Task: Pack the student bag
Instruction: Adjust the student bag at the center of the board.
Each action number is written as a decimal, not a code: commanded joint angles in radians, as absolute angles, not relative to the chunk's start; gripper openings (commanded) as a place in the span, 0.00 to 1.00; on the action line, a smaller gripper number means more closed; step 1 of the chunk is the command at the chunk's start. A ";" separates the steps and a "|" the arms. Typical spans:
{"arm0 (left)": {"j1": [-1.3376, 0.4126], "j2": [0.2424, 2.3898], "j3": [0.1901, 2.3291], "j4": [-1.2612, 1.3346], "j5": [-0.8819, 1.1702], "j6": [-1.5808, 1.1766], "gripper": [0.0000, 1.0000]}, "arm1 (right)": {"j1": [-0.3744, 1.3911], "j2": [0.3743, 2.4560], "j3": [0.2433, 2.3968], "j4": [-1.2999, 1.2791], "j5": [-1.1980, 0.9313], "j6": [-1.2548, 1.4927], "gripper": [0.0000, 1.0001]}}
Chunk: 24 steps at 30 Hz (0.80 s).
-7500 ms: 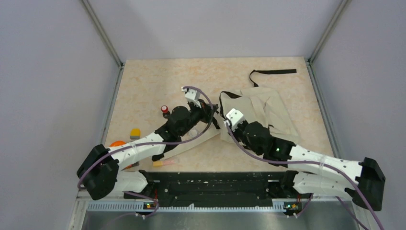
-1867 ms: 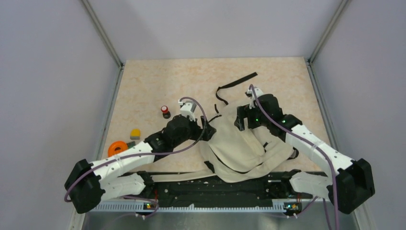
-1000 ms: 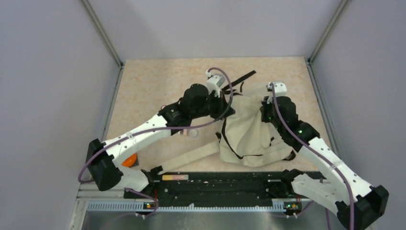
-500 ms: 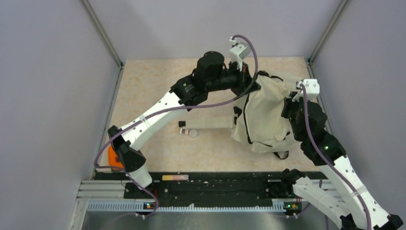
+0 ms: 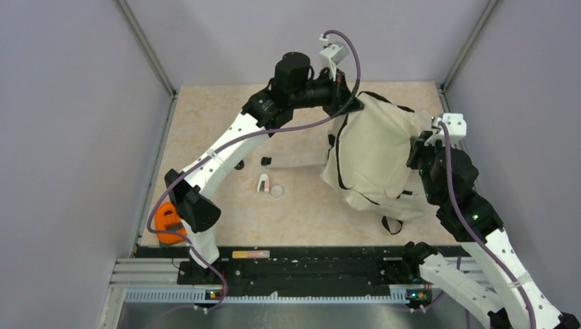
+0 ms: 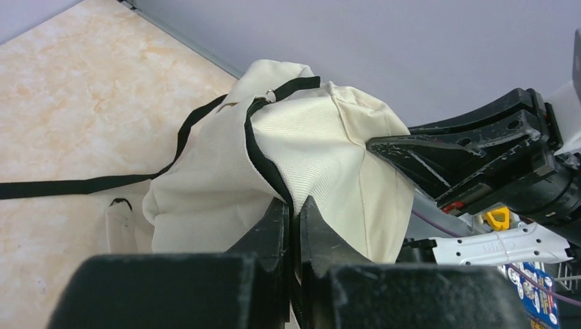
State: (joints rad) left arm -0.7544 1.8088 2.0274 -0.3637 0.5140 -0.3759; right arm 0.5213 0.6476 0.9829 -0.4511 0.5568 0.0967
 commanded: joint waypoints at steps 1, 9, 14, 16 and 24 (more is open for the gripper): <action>-0.715 1.797 2.119 -0.147 0.598 -0.352 0.00 | 0.525 0.588 1.103 -0.239 0.604 0.053 0.00; -0.617 1.774 1.964 -0.081 0.617 -0.310 0.00 | 0.524 0.608 1.119 -0.217 0.579 0.038 0.00; -0.484 1.879 1.971 -0.130 0.632 -0.246 0.00 | 0.525 0.711 0.995 -0.158 0.465 0.143 0.00; -0.457 1.932 1.968 -0.141 0.632 -0.197 0.00 | 0.525 0.749 0.923 -0.096 0.416 0.204 0.00; -0.441 2.086 1.861 0.050 0.488 -0.119 0.06 | 0.525 0.938 0.678 0.275 0.423 0.380 0.00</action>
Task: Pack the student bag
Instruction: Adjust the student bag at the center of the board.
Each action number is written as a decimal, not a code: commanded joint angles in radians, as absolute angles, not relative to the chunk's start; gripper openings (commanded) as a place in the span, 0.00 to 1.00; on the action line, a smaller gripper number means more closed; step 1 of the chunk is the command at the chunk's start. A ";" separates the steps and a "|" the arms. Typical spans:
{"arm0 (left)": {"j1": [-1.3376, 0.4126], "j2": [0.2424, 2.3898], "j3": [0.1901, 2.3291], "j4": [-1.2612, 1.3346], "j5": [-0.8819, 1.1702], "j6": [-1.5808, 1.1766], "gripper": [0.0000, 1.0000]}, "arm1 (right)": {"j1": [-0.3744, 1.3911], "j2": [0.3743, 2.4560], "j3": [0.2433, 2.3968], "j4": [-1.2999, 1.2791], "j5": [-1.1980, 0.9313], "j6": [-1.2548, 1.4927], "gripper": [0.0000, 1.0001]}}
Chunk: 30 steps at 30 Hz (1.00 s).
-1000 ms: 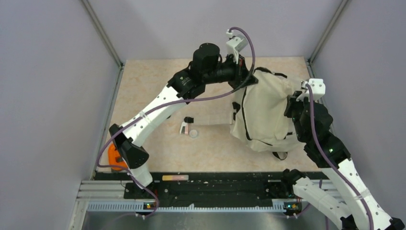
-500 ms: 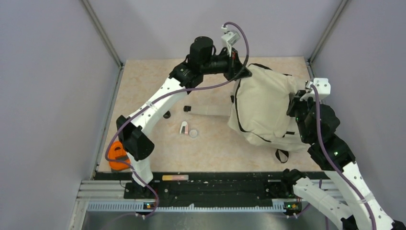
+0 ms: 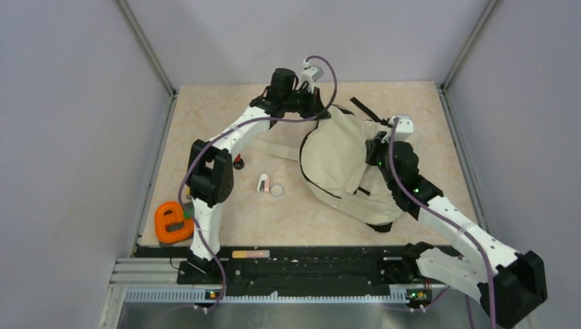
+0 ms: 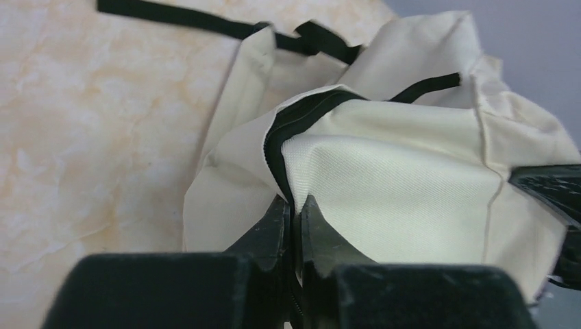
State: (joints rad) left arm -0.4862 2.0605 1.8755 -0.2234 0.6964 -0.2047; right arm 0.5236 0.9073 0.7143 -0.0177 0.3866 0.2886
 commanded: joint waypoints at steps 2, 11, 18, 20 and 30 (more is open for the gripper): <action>-0.441 2.106 1.863 0.052 0.429 -0.119 0.30 | 0.525 1.008 0.669 0.317 0.431 0.389 0.00; -0.456 1.864 1.552 0.110 0.146 -0.243 0.86 | 0.480 1.247 0.923 0.075 0.323 0.217 0.79; -0.461 1.624 1.104 0.270 0.139 -0.598 0.88 | 0.279 1.367 1.033 -0.053 0.097 0.185 0.86; -0.476 1.584 1.003 0.347 0.167 -0.673 0.88 | 0.216 1.408 1.054 -0.063 0.042 0.177 0.86; -0.591 1.549 0.814 0.417 0.152 -0.809 0.89 | -0.066 1.703 1.170 -0.079 -0.251 0.195 0.86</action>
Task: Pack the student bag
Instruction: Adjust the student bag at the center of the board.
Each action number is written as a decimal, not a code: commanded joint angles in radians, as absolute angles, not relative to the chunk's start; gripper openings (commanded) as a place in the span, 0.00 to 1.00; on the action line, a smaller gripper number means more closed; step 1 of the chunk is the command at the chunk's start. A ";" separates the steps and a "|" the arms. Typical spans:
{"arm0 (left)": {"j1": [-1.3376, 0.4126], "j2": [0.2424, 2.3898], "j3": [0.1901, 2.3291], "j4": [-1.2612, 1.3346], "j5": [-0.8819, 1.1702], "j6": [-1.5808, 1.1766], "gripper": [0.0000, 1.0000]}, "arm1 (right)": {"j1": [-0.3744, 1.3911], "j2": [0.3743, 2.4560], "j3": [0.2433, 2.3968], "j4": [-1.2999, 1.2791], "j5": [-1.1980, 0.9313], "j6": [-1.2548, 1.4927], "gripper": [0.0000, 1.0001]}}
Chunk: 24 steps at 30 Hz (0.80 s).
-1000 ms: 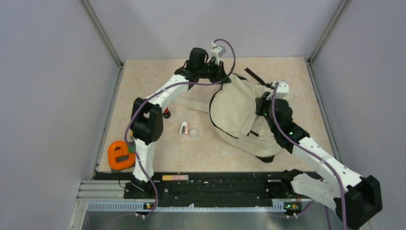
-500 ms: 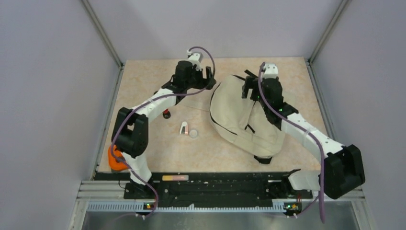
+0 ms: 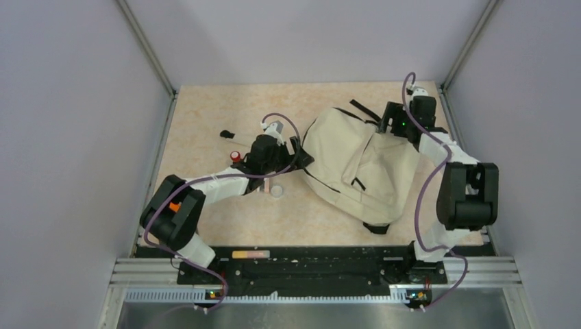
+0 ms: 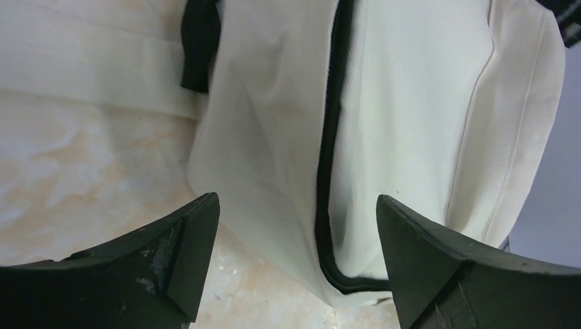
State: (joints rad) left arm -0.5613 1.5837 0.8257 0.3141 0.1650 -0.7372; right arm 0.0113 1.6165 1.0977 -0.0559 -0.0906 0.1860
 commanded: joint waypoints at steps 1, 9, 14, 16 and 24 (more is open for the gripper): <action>-0.593 1.565 0.818 0.413 0.159 -0.809 0.84 | -0.074 1.728 1.179 -0.098 -0.274 0.199 0.86; -0.577 1.699 0.922 0.412 0.118 -0.713 0.05 | -0.075 1.661 0.996 -0.081 -0.363 0.274 0.81; -0.529 1.773 1.055 0.434 0.067 -0.585 0.00 | -0.060 1.473 0.791 0.023 -0.351 0.370 0.80; -0.505 1.811 1.138 0.455 0.081 -0.521 0.00 | -0.031 1.404 0.732 0.021 -0.335 0.385 0.79; -0.471 1.932 1.390 0.375 0.180 -0.356 0.28 | 0.066 1.168 0.681 -0.099 -0.184 0.365 0.83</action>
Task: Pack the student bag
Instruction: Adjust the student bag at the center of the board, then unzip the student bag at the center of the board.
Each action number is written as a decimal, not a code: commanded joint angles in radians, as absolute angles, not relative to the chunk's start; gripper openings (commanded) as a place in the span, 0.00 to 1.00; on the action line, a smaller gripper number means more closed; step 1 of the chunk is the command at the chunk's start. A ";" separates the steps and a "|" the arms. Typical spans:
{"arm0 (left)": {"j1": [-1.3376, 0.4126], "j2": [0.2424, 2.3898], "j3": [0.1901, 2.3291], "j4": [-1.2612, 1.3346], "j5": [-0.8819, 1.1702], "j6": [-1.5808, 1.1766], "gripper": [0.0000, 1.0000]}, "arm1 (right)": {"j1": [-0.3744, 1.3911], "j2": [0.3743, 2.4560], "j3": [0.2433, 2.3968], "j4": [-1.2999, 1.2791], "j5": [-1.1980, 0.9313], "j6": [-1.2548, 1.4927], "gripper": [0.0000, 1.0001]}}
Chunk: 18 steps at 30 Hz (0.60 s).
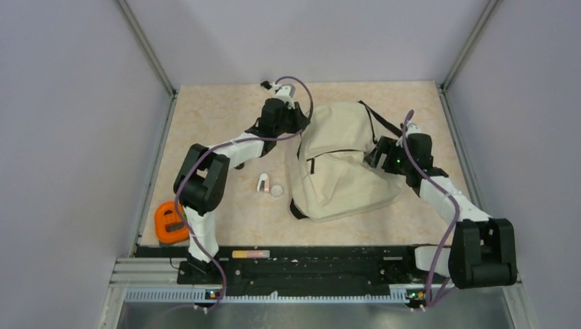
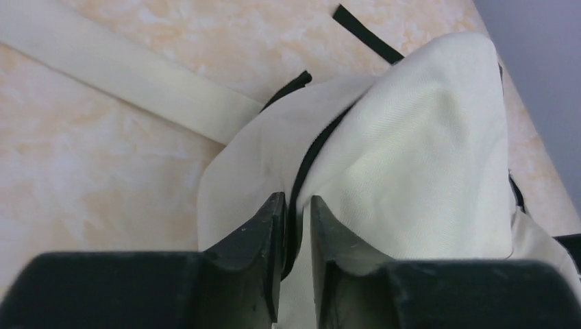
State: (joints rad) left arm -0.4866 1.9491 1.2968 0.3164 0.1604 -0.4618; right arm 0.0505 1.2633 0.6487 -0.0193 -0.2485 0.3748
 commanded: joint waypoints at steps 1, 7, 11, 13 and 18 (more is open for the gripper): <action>-0.471 1.915 1.377 0.378 0.185 -0.350 0.40 | 0.067 1.149 0.703 -0.134 -0.154 0.345 0.84; -0.471 1.725 1.216 0.368 0.126 -0.324 0.70 | 0.068 1.083 0.832 -0.279 -0.113 0.271 0.85; -0.474 1.557 1.060 0.364 0.115 -0.345 0.72 | 0.102 1.039 0.866 -0.304 -0.163 0.273 0.84; -0.475 1.473 0.981 0.361 0.123 -0.373 0.72 | 0.147 1.025 0.881 -0.314 -0.165 0.283 0.82; -0.476 1.315 0.793 0.394 0.196 -0.501 0.73 | 0.334 1.025 0.901 -0.299 -0.090 0.334 0.78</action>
